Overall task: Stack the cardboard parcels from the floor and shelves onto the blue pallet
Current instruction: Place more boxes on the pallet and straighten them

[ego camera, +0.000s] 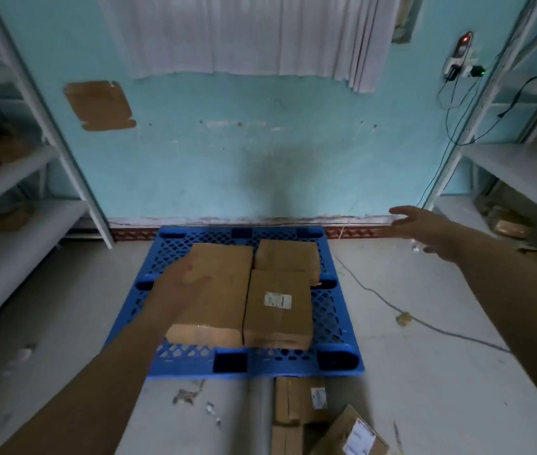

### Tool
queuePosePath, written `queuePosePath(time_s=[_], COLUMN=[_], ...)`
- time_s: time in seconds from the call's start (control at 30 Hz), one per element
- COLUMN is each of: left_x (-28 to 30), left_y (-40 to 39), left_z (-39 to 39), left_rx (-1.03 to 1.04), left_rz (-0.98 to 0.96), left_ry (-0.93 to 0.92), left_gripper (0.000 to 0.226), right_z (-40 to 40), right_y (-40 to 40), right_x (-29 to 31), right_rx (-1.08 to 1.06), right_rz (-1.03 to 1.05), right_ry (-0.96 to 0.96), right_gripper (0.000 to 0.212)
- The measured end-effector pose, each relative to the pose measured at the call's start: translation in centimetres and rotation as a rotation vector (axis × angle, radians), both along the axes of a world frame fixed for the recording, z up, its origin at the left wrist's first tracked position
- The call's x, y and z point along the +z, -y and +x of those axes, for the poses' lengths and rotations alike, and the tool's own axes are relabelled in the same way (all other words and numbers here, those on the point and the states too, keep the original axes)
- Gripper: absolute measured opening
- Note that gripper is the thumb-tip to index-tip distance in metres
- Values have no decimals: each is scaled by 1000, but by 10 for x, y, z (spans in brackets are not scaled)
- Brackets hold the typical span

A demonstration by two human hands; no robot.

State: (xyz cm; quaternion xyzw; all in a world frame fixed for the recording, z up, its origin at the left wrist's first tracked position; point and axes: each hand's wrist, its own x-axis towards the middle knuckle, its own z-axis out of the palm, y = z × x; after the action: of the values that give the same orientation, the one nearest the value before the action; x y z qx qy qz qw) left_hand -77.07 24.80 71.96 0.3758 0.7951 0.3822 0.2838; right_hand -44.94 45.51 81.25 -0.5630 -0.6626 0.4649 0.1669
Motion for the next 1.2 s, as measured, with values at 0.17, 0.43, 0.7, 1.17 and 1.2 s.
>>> queuePosePath(time_s=[0.17, 0.43, 0.7, 1.17, 1.2], left_x=[-20, -30, -51, -61, -57], left_y=[12, -20, -37, -36, -28], left_z=[43, 73, 103, 298, 308], left_rx=[110, 63, 153, 726, 760], left_rz=[-22, -18, -49, -133, -128], left_ry=[87, 113, 151, 161, 160], left_gripper=[65, 61, 60, 59, 58], right_z=[46, 60, 66, 94, 91], right_y=[-17, -5, -44, -152, -154], right_x=[0, -23, -51, -103, -100], right_rx=[46, 212, 264, 880, 931], right_rz=[20, -92, -136, -252, -232], right_ry=[-14, 126, 78, 164, 193], right_gripper=[72, 87, 88, 97, 100])
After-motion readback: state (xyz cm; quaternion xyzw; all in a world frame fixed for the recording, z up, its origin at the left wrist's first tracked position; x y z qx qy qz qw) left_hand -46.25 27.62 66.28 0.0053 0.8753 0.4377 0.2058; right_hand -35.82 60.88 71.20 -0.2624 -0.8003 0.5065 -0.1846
